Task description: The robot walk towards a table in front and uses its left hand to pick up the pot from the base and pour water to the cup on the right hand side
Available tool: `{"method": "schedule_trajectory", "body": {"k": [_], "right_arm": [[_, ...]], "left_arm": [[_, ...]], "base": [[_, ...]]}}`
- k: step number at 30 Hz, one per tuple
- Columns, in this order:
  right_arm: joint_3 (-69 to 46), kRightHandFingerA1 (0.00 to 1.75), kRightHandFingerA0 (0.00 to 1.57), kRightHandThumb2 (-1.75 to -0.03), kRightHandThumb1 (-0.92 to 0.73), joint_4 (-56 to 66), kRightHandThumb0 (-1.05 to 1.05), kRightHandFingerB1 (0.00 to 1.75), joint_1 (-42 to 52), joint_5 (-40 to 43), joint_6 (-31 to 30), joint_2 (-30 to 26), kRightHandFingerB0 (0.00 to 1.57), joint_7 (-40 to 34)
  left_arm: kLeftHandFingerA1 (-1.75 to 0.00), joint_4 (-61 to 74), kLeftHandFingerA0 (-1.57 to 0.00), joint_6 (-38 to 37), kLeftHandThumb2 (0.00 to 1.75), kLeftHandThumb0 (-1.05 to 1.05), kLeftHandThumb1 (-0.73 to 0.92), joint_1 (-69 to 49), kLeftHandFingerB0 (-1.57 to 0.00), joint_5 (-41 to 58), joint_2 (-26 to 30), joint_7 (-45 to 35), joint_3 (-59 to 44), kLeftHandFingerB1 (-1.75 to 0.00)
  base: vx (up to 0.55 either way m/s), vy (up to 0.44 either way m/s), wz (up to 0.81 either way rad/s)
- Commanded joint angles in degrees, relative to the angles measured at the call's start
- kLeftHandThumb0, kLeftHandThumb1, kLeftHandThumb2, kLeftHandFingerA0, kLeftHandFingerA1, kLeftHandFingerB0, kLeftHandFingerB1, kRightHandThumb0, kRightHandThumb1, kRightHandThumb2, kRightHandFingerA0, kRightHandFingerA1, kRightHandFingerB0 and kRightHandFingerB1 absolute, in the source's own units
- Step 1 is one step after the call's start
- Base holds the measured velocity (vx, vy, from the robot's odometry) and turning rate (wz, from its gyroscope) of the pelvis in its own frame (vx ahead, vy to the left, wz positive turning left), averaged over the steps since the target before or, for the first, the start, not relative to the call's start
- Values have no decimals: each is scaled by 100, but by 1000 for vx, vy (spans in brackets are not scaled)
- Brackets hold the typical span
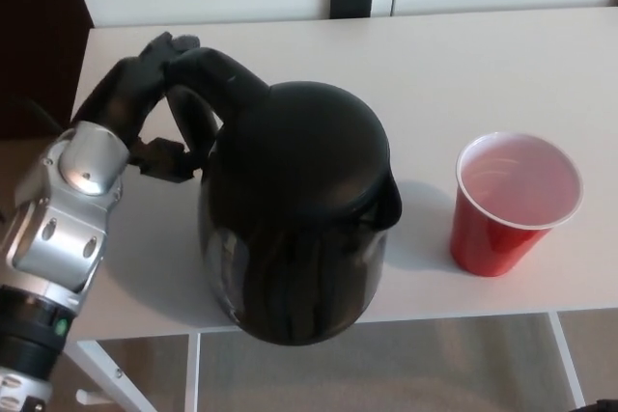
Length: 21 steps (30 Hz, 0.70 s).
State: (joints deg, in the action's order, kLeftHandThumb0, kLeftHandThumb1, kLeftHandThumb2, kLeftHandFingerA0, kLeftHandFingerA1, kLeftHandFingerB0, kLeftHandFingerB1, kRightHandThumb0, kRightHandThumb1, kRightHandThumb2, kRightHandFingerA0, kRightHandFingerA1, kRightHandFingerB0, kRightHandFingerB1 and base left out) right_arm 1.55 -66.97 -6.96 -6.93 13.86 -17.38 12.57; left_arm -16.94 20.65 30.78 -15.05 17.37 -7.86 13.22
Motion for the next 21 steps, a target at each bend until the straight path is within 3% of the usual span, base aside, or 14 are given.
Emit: {"method": "schedule_trajectory", "body": {"k": [1,8,9,10,11,12,13,14,18,19,21], "right_arm": [[46,71,93,-66,-39,42,-70,66,-52,-81,22,-152,70,23],[38,72,95,-69,-36,45,-69,65,-152,-69,-53,-161,72,-13],[38,76,87,-92,-29,54,-70,72,-149,-68,-61,-161,68,-2],[37,76,87,-92,-29,58,-70,72,-149,-68,-64,-161,68,2],[90,71,92,-67,-39,68,-68,65,-165,-140,-32,-193,71,-39],[85,71,91,-67,-38,60,-66,66,-172,-135,-33,-197,70,-25],[69,71,91,-67,-38,47,-66,66,-178,-113,-41,-194,70,1],[59,70,90,-67,-38,42,-67,65,-179,-99,-48,-192,69,14],[57,72,92,-69,-37,28,-68,67,-183,-103,-53,-203,70,22],[58,72,92,-69,-36,2,-67,67,-191,-106,-42,-204,70,39],[58,71,92,-68,-36,-25,-67,66,-206,-112,-52,-200,72,46]], "left_arm": [[-42,-231,-21,-230,70,-62,43,108,-9,-324,239,0,94,-34],[-41,-323,-18,-343,70,-63,42,272,-9,-318,478,-199,81,-34],[-42,-306,-18,-367,71,-65,42,263,-8,-300,528,-255,67,-33],[-42,-300,-18,-379,71,-65,42,260,-8,-291,550,-281,62,-33],[-34,-304,-23,-367,56,-62,47,309,-9,-330,629,-355,97,-23],[-44,-318,-19,-417,73,-65,40,314,-7,-327,676,-372,85,-21],[-44,-335,-19,-483,73,-65,40,312,-7,-312,720,-378,65,-21],[-34,-343,-22,-497,55,-65,48,311,-1,-287,746,-400,48,-23],[-34,-399,-16,-518,58,-72,47,313,0,-145,811,-500,-90,-15],[-42,-426,-7,-544,77,-65,38,306,0,-103,825,-499,-158,-12],[-39,-480,-8,-637,69,-74,37,287,-1,-97,864,-497,-236,-9]], "base": [[0,0,0],[0,0,0],[0,0,0],[0,0,0],[0,0,0],[0,0,0],[0,0,0],[0,0,0],[0,0,0],[0,0,0],[0,0,0]]}}
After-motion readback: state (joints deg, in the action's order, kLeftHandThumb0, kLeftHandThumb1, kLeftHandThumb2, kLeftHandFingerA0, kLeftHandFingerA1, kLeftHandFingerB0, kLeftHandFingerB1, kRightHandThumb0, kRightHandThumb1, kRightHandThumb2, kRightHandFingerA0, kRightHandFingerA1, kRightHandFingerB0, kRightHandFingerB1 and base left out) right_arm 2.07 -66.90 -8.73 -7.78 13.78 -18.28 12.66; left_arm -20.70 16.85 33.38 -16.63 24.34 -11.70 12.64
